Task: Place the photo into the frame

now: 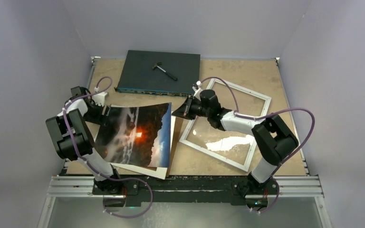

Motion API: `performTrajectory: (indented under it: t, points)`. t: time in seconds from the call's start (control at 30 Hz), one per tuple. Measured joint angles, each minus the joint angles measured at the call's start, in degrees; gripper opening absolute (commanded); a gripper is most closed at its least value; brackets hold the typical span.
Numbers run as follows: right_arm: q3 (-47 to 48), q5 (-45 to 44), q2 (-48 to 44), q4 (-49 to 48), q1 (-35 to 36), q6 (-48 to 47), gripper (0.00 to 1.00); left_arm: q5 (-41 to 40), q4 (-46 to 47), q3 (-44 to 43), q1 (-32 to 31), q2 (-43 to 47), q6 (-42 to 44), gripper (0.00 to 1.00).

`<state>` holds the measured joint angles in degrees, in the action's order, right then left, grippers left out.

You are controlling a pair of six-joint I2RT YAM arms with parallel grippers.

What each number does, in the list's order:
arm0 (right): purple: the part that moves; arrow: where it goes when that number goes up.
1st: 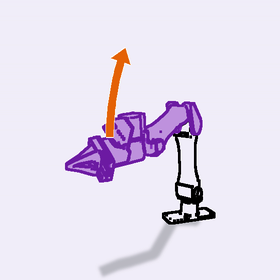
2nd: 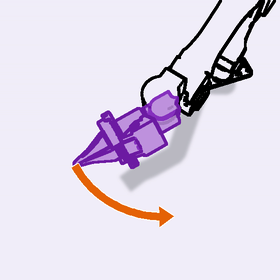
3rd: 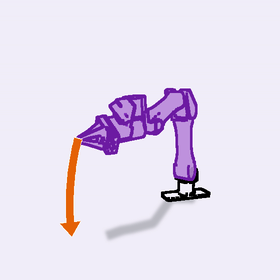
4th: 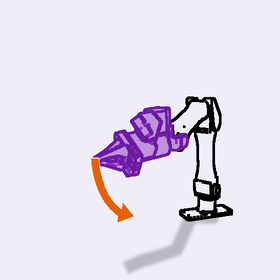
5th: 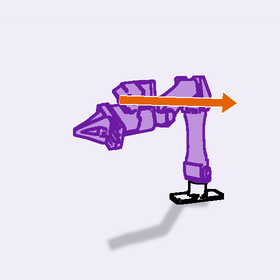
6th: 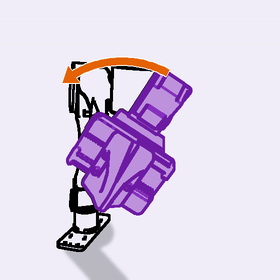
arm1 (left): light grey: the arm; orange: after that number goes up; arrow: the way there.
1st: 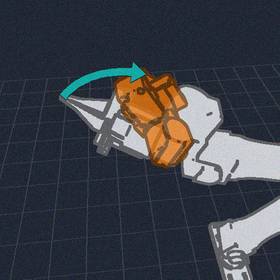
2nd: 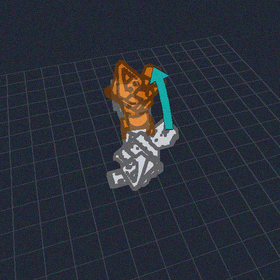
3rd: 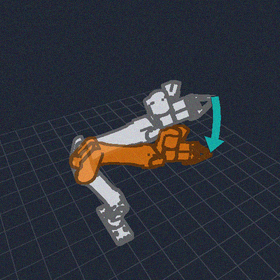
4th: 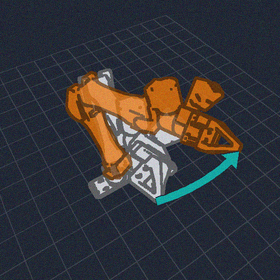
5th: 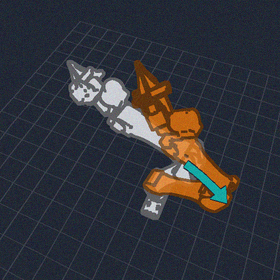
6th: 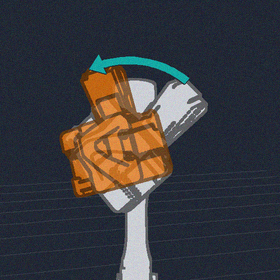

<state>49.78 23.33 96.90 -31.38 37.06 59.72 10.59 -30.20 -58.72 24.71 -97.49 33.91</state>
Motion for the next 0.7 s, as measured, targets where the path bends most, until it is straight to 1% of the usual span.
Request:
performTrajectory:
  t: [0.1,0.17,0.2,0.33,0.4,0.57,0.7]
  points:
    - [5.7,-1.8,-1.5,7.3,0.0,-3.9,0.00,2.2,-5.1,-3.9,-0.4,-1.8,-0.4,0.80]
    - [11.5,-3.0,-2.4,11.0,0.0,-6.4,0.00,4.1,-8.5,-7.2,-0.5,-2.1,-0.7,0.89]
    - [14.2,-3.3,-2.8,12.2,0.0,-7.5,0.00,5.1,-10.2,-9.4,-0.5,-2.1,-0.9,0.91]
    - [22.2,-4.6,-4.5,15.3,-0.1,-10.8,0.00,8.6,-14.0,-18.0,-0.5,-2.1,-1.9,0.95]
    - [24.5,-5.1,-5.7,16.6,-0.2,-12.3,0.00,9.8,-14.4,-20.0,-0.5,-1.9,-2.0,0.96]
    - [29.1,-7.9,-6.7,21.8,-0.2,-16.5,0.00,10.6,-16.0,-18.9,-0.5,-1.8,-2.0,0.96]
    - [32.0,-9.4,-6.7,26.0,-0.2,-18.9,0.00,10.1,-15.3,-14.1,-0.5,-1.8,-1.7,0.96]
